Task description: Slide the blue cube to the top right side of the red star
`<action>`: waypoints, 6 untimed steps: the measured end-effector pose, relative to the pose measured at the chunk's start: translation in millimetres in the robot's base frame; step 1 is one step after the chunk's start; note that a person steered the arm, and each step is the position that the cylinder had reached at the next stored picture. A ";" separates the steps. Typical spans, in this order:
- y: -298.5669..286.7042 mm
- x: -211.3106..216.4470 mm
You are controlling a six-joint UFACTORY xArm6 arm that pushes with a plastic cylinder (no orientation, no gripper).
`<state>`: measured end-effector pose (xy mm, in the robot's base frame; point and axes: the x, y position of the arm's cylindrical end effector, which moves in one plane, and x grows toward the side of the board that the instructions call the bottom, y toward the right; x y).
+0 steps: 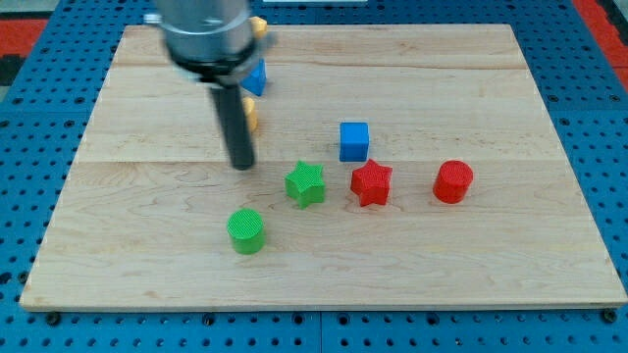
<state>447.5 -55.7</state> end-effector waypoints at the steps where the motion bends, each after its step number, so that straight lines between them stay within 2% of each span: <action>1: 13.4 23.2; 3: -5.4 6.7; 4: 62.4 -17.8; 6: 97.1 -45.4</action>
<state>402.2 41.4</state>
